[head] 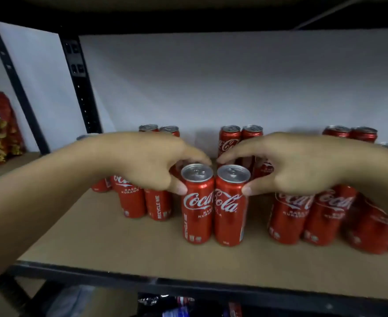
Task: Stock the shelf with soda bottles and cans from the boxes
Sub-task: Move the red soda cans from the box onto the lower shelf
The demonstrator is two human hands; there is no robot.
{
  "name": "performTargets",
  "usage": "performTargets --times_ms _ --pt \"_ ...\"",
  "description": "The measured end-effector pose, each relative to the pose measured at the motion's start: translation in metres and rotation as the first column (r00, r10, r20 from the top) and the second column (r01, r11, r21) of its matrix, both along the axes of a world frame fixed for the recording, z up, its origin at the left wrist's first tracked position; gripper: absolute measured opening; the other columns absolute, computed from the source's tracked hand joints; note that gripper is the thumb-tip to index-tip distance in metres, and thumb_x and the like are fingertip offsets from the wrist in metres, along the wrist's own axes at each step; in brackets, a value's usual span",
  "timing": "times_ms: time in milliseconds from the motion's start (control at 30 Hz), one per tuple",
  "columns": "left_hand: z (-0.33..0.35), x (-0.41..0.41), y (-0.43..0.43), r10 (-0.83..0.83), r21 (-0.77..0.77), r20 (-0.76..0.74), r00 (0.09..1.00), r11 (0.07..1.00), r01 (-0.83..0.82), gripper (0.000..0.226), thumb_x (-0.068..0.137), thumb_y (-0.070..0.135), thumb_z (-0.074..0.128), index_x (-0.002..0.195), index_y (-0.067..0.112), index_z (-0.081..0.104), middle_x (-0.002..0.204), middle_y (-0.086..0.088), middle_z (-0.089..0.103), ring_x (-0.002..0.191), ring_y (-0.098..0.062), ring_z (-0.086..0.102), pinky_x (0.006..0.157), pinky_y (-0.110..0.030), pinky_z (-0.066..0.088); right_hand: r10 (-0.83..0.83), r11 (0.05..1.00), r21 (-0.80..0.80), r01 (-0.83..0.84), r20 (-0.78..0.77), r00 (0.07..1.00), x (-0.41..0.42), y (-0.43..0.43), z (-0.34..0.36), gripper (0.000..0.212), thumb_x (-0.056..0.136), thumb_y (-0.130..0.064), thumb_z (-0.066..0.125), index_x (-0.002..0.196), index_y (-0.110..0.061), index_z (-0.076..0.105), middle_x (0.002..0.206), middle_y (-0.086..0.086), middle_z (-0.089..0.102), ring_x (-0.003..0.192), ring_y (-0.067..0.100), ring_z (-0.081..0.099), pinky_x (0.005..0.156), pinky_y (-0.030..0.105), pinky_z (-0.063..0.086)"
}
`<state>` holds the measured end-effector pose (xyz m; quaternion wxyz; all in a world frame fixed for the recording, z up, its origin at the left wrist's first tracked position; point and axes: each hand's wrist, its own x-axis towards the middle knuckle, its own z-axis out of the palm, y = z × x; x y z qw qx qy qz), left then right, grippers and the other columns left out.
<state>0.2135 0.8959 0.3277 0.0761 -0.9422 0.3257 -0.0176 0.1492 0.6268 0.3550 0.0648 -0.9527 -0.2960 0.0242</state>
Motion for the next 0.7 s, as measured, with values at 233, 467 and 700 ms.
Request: performTargets --times_ms 233,467,700 --pt "0.022 -0.048 -0.032 0.006 -0.069 -0.002 1.0 0.998 -0.006 0.065 0.083 0.069 0.066 0.136 0.033 0.057 0.101 0.02 0.06 0.095 -0.009 0.055 0.071 -0.023 0.041 -0.184 0.982 0.004 0.186 0.171 0.968 -0.033 0.02 -0.019 0.081 0.084 -0.061 0.071 0.153 -0.033 0.038 0.152 -0.011 0.048 0.134 0.012 0.049 0.107 0.026 0.041" --pt "0.025 -0.066 -0.03 0.089 -0.01 0.044 0.995 0.996 -0.089 0.071 0.088 0.059 0.069 0.15 0.033 0.044 0.144 0.009 0.056 0.125 -0.018 0.054 0.099 -0.041 0.039 -0.241 0.969 -0.021 0.245 0.114 0.964 -0.049 0.035 -0.018 0.086 0.088 -0.032 0.073 0.158 -0.031 0.024 0.157 -0.004 0.041 0.137 0.02 0.047 0.107 0.03 0.041" --pt "0.014 -0.068 -0.029 0.087 0.027 0.099 0.991 0.996 -0.09 0.043 0.095 0.049 0.064 0.134 0.033 0.053 0.121 0.009 0.064 0.122 -0.022 0.053 0.091 -0.048 0.029 -0.228 0.971 -0.032 0.237 0.173 0.958 -0.048 0.048 -0.029 0.079 0.092 -0.027 0.073 0.157 -0.025 0.028 0.155 0.001 0.044 0.138 0.022 0.046 0.109 0.033 0.042"
